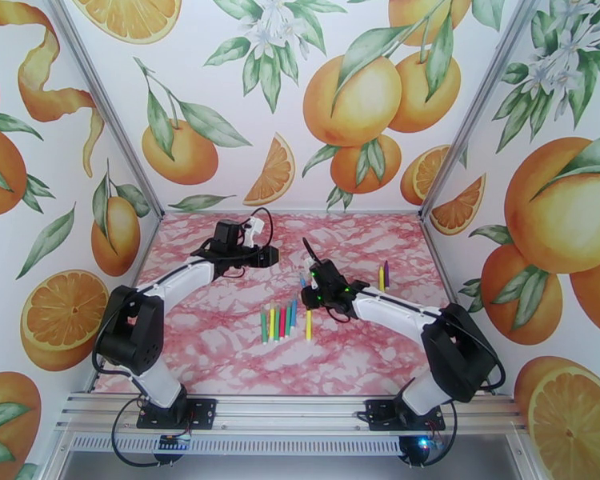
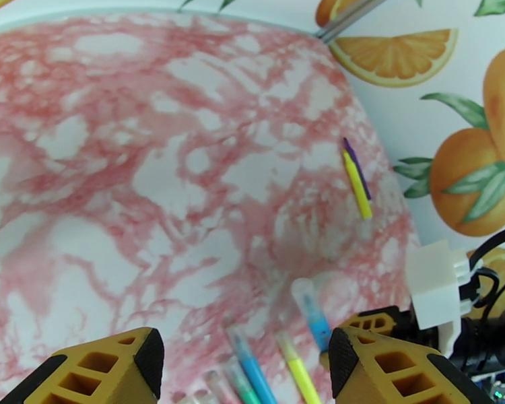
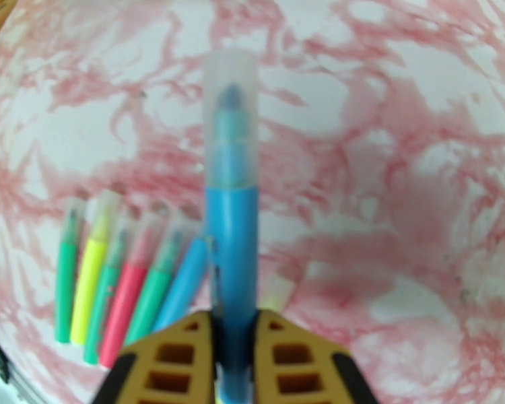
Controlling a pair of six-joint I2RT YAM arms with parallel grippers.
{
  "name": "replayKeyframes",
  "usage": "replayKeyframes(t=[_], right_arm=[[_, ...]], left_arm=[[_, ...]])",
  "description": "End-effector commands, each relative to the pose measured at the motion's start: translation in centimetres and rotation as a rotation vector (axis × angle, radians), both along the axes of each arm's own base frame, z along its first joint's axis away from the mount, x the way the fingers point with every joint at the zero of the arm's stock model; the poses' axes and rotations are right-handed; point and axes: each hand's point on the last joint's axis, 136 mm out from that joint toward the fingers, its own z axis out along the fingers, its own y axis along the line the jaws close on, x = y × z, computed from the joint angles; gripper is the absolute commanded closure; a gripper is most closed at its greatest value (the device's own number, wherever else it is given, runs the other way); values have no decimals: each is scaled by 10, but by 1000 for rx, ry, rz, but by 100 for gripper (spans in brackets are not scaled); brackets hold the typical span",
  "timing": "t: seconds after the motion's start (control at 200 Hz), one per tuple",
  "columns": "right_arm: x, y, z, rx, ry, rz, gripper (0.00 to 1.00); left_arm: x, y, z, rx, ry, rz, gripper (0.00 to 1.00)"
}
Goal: Open the pen caps
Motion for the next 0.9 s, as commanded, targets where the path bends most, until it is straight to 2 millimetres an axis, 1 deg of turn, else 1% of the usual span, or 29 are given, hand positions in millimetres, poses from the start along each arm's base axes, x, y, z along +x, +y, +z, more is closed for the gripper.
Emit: replayKeyframes(t=[0.0,0.15,0.295,0.4,0.575,0.896], right_arm=[[14,19,30,95,-73,33,85],[20,27,42,132,-104,40,85],[25,35,57,170,-131,51,86],[26,37,63,189,-145,53,86],[27,40,68,213,-162,59,86],[26,46,77,242,-185,83,86]], left_arm=[[2,-21,22,-70,-38,-52,32],[-4,-37,26,-87,-36,-91,35],[-6,-44,29,-91,-41,-99,36],[-5,-45,31,-94,-39,-88,36],[-2,-46,26,-103,-9,-69,37],[0,-52,26,-130,15,-73,42]])
